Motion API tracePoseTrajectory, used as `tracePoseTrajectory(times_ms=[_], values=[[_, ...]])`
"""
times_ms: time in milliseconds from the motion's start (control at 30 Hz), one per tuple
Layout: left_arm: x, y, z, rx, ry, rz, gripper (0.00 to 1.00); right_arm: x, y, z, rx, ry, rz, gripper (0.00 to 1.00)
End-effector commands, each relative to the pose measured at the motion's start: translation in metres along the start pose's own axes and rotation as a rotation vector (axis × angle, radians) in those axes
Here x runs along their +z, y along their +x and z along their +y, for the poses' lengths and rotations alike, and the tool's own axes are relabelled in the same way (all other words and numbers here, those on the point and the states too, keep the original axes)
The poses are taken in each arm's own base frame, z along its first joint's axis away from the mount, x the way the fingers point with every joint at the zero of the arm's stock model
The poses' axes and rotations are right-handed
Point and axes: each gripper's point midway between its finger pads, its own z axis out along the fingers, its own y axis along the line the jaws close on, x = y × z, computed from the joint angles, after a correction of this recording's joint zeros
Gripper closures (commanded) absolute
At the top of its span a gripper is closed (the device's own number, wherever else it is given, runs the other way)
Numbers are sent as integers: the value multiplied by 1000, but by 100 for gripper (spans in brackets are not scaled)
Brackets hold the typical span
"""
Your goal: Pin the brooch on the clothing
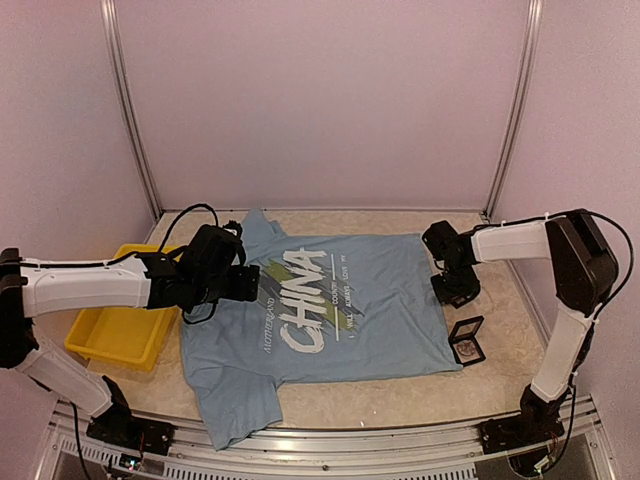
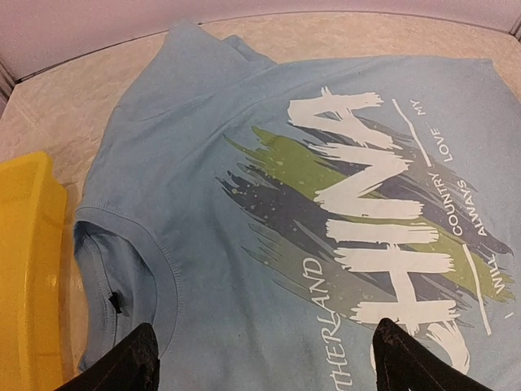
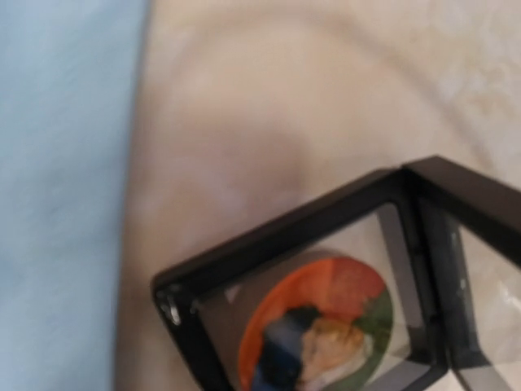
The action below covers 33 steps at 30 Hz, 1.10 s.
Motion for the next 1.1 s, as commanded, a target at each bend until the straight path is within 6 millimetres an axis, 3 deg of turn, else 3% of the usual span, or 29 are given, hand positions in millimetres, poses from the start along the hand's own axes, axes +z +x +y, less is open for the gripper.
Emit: tracePoseTrajectory(times_ms=[0, 67, 100, 267, 367, 467, 900, 1067], values=[[3, -3, 2, 17, -11, 12, 14, -1, -13, -9, -4, 16, -32, 66], [4, -3, 1, 15, -9, 15, 14, -2, -18, -12, 4, 20, -42, 49], [4, -2, 0, 15, -3, 15, 14, -2, -22, -15, 18, 19, -53, 45], [8, 3, 0, 26, -7, 35, 14, 2, -31, -17, 84, -48, -91, 41], [9, 6, -2, 41, 4, 46, 14, 10, -32, -15, 116, -97, -90, 29], [12, 9, -5, 54, 14, 64, 14, 16, -32, -16, 153, -129, -86, 25], [22, 21, -10, 81, 21, 110, 14, 38, -21, -13, 152, -201, -44, 31], [23, 22, -9, 83, 17, 116, 14, 40, -21, -7, 131, -227, -33, 47]])
